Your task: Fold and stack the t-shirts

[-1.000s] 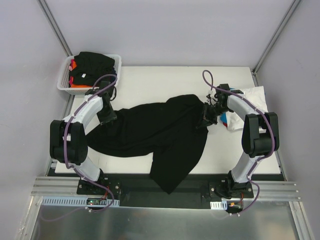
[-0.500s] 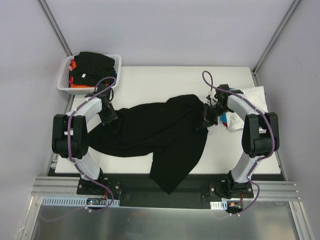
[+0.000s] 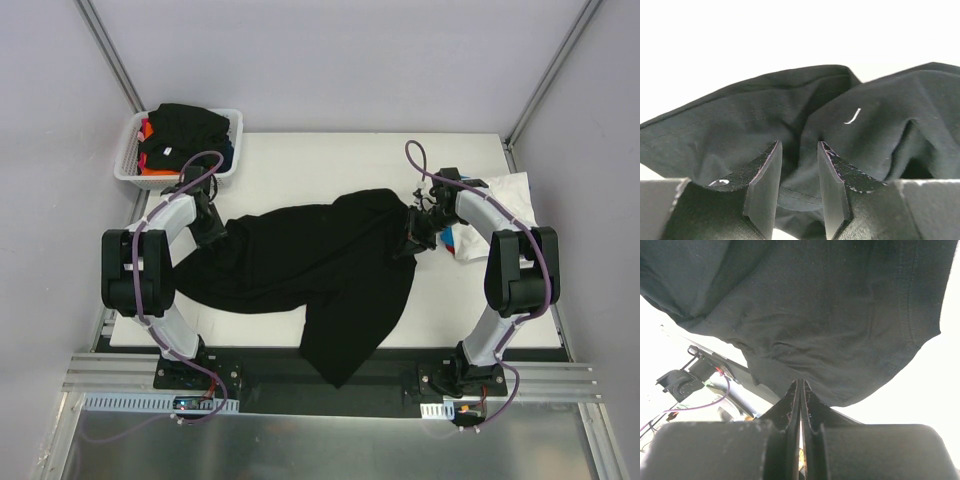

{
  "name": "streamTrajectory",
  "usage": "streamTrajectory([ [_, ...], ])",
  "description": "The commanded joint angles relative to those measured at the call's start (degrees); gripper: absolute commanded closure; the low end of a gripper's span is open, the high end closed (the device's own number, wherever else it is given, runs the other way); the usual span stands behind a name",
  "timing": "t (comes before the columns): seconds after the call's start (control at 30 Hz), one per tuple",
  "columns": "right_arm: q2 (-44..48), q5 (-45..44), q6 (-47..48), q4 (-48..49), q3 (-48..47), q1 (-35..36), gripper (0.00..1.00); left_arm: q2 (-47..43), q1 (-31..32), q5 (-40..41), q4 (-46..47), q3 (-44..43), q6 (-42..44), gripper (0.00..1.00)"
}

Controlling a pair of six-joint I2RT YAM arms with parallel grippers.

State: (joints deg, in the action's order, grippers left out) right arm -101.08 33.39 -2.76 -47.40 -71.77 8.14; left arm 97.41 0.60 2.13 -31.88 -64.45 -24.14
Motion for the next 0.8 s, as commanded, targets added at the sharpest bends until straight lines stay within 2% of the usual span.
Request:
streamTrajectory([
  [0.0,1.9,-0.1,0.4,-1.7,-2.0,0.3,0.99,-0.5,-0.3,1.7,0.0,1.1,0.5,0.66],
  [0.27,2.2,-0.6,0.8,-2.5,-2.1,0.2,0.99,0.8,-0.2,-3.6,2.6,1.7,0.6,0.66],
  [0.4,2.3,-0.7,0.8,-2.5,-2.0,0.3,0.99,0.4,-0.2,-7.8,4.3,2.2,-0.9,0.73],
  [0.77,2.1,-0.5,0.7,-2.5,-2.2,0.5,0.99,-1.6,-0.2,-12.6,4.9,1.5,-1.4,0.73],
])
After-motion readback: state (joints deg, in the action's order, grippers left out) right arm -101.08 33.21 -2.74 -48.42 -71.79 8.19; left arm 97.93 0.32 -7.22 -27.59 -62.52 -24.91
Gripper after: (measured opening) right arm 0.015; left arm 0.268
